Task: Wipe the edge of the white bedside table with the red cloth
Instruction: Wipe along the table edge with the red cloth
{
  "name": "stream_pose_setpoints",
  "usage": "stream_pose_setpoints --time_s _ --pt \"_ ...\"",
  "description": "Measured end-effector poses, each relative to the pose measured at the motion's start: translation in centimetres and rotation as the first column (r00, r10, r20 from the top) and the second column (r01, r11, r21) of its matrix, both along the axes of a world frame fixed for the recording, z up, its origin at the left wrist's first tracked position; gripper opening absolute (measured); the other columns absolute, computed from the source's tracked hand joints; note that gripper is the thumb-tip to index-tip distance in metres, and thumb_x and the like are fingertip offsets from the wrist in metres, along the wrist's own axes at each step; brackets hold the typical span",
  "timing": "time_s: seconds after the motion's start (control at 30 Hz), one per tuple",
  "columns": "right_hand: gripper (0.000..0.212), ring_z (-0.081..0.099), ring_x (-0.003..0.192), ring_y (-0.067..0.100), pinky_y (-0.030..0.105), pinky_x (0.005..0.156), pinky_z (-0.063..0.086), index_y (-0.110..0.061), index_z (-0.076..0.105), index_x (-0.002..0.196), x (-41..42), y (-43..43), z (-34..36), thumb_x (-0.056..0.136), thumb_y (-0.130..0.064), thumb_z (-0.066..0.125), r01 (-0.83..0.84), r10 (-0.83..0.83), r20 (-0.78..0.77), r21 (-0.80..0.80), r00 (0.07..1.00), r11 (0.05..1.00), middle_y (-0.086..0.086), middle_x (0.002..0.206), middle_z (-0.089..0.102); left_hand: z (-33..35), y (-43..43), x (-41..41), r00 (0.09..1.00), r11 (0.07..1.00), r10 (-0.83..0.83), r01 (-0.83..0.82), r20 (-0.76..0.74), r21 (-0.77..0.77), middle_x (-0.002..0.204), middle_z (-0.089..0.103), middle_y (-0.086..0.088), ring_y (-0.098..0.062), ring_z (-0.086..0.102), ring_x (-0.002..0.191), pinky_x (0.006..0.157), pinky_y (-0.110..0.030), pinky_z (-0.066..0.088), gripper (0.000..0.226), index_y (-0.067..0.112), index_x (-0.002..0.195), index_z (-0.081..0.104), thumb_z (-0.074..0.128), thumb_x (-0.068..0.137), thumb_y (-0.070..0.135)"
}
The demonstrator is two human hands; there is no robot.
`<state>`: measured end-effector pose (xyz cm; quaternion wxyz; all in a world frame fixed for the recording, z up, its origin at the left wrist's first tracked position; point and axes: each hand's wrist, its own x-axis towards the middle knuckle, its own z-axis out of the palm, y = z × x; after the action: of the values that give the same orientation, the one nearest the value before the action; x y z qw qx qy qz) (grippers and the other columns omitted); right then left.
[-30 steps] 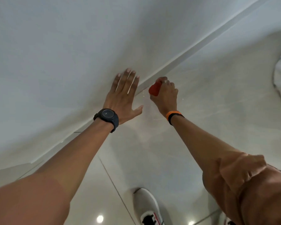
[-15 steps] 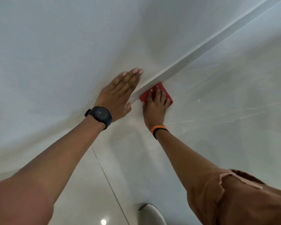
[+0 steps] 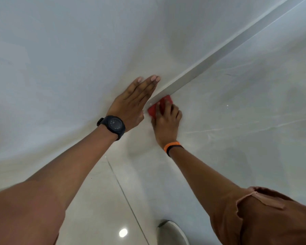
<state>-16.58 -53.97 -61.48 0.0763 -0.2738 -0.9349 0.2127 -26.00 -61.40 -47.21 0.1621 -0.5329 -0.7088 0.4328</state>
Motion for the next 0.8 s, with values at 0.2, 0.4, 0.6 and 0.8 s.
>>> stream_pose_setpoints --time_s 0.2,0.4,0.6,0.8 --pt "0.042 0.052 0.112 0.035 0.046 0.090 0.039 -0.022 0.063 0.129 0.1 3.6 -0.9 0.093 -0.043 0.065 -0.045 0.049 -0.061 0.068 0.997 0.997 0.010 0.145 0.054 -0.2 0.0 -0.1 1.000 0.999 0.002 -0.002 -0.019 0.037 0.171 -0.014 -0.012 -0.022 0.000 0.160 0.125 -0.046 -0.018 0.092 -0.001 0.164 -0.001 0.040 0.095 0.044" --pt "0.044 0.050 0.106 0.038 0.047 0.091 0.040 -0.017 0.066 0.125 -1.5 -0.3 -0.2 0.082 -0.027 0.073 0.211 -0.214 -0.052 -0.046 0.976 0.976 0.015 0.143 0.054 -0.4 0.1 -0.1 1.000 0.999 -0.014 0.015 -0.019 0.044 0.173 -0.003 -0.009 -0.020 0.003 0.160 0.127 -0.042 -0.005 0.094 0.001 0.165 0.003 0.040 0.093 0.049" --pt "0.026 0.052 0.093 0.035 0.044 0.080 0.038 -0.019 0.073 0.106 0.4 -4.5 -1.0 0.086 -0.035 0.076 -0.129 0.138 -0.116 0.085 0.984 0.988 0.014 0.123 0.063 -0.6 0.1 -0.2 0.999 0.999 -0.031 0.032 -0.036 0.037 0.173 -0.002 -0.007 -0.020 0.004 0.160 0.127 -0.041 -0.004 0.090 0.003 0.165 0.004 0.029 0.098 0.056" --pt "0.033 0.053 0.098 0.034 0.042 0.082 0.035 -0.025 0.071 0.117 -1.7 3.2 -1.4 0.086 -0.034 0.076 0.266 -0.256 -0.120 0.068 0.959 0.962 0.009 0.135 0.062 -0.5 0.0 -0.2 1.000 0.999 -0.012 0.012 -0.015 0.051 0.173 -0.007 -0.008 -0.020 -0.001 0.160 0.128 -0.041 -0.005 0.095 0.002 0.165 -0.001 0.041 0.093 0.048"
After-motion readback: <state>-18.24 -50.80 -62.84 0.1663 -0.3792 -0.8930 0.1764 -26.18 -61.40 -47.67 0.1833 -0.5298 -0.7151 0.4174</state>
